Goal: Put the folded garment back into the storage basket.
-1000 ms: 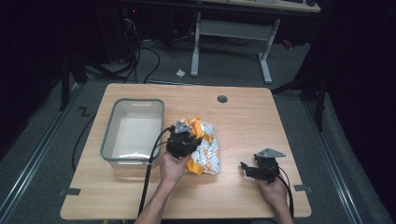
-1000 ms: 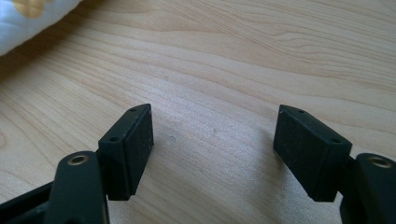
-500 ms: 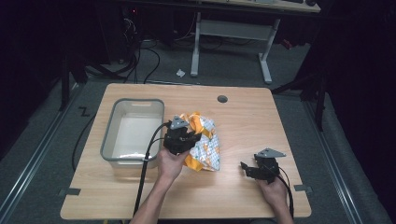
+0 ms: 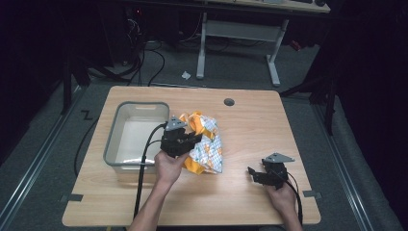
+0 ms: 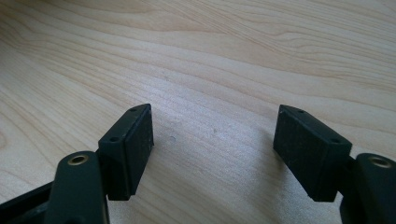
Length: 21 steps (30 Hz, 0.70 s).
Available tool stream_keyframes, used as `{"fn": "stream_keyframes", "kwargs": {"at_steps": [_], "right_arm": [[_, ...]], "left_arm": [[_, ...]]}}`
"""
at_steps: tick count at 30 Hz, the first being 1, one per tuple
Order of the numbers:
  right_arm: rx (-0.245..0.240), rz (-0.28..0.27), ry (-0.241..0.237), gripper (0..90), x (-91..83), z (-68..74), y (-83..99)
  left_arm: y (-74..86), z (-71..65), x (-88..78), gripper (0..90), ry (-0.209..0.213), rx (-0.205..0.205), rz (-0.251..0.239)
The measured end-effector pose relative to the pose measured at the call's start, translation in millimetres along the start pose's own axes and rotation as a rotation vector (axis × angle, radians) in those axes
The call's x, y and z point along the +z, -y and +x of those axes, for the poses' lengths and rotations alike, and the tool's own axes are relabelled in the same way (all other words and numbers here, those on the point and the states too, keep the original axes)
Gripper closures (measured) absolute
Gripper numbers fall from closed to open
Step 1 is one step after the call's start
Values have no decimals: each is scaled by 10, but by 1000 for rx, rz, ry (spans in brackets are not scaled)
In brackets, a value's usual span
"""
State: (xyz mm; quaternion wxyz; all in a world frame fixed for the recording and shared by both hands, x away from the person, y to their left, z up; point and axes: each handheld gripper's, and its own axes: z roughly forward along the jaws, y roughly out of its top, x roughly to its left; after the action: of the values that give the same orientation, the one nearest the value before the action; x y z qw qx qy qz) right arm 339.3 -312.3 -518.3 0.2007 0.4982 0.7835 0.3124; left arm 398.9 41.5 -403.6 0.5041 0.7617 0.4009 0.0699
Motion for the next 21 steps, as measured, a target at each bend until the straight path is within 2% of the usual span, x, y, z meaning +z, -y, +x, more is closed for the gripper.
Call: {"fn": "stream_keyframes", "kwargs": {"at_steps": [13, 21], "right_arm": [[1, 0, 1, 289, 1, 1, 0], [1, 0, 0, 289, 0, 1, 0]], "left_arm": [[-137, 145, -289, 777, -9, -12, -39], [-187, 210, -378, 777, -17, 0, -44]]}}
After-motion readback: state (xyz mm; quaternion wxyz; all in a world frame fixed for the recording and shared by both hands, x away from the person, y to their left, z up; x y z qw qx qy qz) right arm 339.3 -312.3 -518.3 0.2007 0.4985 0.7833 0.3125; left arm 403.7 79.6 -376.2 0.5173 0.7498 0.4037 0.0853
